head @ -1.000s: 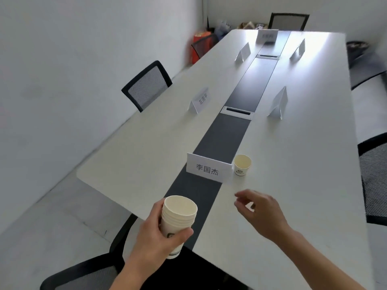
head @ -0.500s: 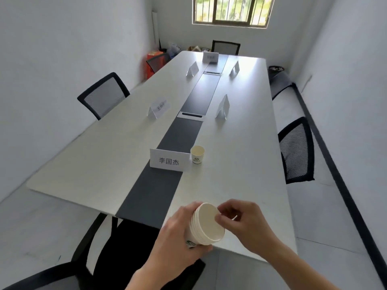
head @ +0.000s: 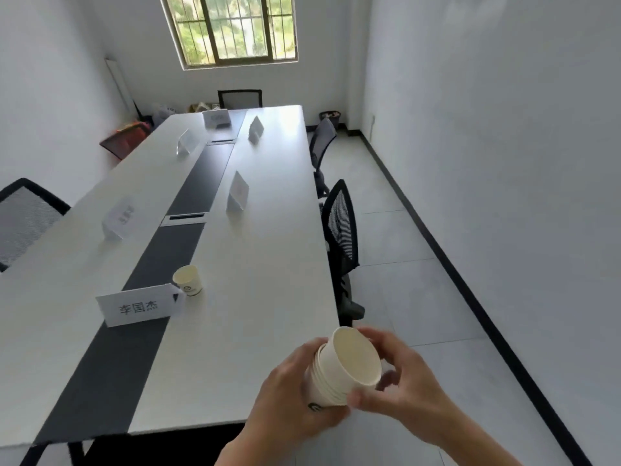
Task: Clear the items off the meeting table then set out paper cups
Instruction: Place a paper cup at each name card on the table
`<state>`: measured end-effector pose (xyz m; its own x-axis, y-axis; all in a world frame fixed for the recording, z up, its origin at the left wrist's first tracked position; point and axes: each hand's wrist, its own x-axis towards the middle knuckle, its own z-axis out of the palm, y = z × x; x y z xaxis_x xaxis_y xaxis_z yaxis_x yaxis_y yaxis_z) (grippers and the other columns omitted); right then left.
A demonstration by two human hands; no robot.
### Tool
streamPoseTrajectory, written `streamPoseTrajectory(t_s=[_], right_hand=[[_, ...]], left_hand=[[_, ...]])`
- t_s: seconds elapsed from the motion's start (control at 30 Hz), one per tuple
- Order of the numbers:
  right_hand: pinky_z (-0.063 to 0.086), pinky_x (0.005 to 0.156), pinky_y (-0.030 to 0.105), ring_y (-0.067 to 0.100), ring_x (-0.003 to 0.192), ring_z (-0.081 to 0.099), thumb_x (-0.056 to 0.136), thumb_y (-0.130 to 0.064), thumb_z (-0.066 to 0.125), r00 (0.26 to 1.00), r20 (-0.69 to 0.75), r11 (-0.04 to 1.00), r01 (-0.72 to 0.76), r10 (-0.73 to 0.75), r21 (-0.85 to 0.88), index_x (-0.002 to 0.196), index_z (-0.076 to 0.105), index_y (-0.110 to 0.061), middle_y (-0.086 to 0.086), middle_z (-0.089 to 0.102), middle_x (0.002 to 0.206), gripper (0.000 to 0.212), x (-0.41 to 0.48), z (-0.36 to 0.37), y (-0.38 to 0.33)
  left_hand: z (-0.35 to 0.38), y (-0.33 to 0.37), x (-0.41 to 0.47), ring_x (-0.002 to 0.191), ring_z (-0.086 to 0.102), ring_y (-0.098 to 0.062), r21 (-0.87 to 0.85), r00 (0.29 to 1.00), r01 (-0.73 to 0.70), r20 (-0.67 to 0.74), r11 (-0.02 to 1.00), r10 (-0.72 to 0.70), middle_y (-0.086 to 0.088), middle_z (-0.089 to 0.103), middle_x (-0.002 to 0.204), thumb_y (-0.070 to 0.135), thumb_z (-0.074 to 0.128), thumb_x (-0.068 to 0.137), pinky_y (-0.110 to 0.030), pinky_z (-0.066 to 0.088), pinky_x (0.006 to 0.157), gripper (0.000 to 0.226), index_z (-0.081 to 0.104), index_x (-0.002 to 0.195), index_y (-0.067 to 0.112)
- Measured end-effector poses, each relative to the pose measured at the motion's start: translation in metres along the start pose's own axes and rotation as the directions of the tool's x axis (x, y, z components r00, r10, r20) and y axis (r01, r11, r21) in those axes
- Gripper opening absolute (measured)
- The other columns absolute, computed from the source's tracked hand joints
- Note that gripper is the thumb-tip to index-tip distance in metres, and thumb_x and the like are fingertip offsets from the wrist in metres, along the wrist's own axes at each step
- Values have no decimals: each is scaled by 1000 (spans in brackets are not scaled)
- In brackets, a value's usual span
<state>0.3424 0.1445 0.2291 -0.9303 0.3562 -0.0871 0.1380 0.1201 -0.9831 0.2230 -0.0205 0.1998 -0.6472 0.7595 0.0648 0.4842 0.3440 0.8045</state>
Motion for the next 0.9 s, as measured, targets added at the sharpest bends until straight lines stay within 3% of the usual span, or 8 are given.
streamPoseTrajectory(t_s=[0.1,0.23,0.33,0.43,0.53,0.7,0.8,0.9], right_hand=[[60,73,37,18,96,65,47,-36,86,987,-146,995,-48,61,92,112,60,-26,-6,66,103,71,-13,-56,17],[57,68,24,11,86,66,45,-35,81,929,-348,961,-27,126,276,113,56,-22,4,64,102,74,-22,-124,33],[57,65,23,4,81,67,44,-37,79,872,-472,963,3,129,270,113,55,-29,-2,65,100,74,-14,-167,44],[55,68,25,1,84,66,46,-38,80,829,-548,983,-14,113,182,113,54,-33,-7,63,101,72,6,-204,56],[57,67,21,-1,86,65,54,-29,81,796,-594,990,-45,118,137,122,52,-30,-8,62,107,74,33,-237,64],[53,68,23,6,88,65,45,-46,81,777,-616,991,-126,132,53,112,57,-33,-5,66,102,72,77,-301,55],[51,70,22,0,86,64,52,-36,84,774,-615,984,-178,151,16,111,56,-33,-7,66,102,65,96,-340,54],[51,73,22,3,88,66,45,-47,84,791,-554,957,-285,262,45,112,58,-34,-7,68,103,73,112,-374,64]], left_hand=[[43,19,23,97,62,-1,29,998,12,68,1000,-14,22,65,107,45,81,55,-24,52,84,76,47,123,47],[72,28,49,92,61,1,-19,994,81,71,997,-79,24,65,99,43,80,56,-15,50,78,70,43,113,57],[73,24,76,91,62,1,-83,991,134,31,988,-131,30,62,103,44,82,54,-14,51,71,70,45,111,57],[68,14,114,93,62,0,-142,982,181,-28,973,-187,27,63,103,50,80,49,-20,50,75,77,49,118,44],[65,3,166,95,63,-5,-194,974,193,-82,962,-212,24,65,102,54,80,43,-31,51,82,83,52,119,36],[79,21,269,99,64,-16,-272,979,163,-74,948,-189,8,68,100,53,81,39,-37,52,85,75,55,109,40],[95,39,329,98,64,-11,-280,992,127,26,952,-125,17,67,101,52,82,43,-34,53,84,73,55,111,43],[111,53,375,95,65,-4,-291,993,111,82,950,-91,20,67,102,51,82,45,-25,54,80,73,55,112,41]])
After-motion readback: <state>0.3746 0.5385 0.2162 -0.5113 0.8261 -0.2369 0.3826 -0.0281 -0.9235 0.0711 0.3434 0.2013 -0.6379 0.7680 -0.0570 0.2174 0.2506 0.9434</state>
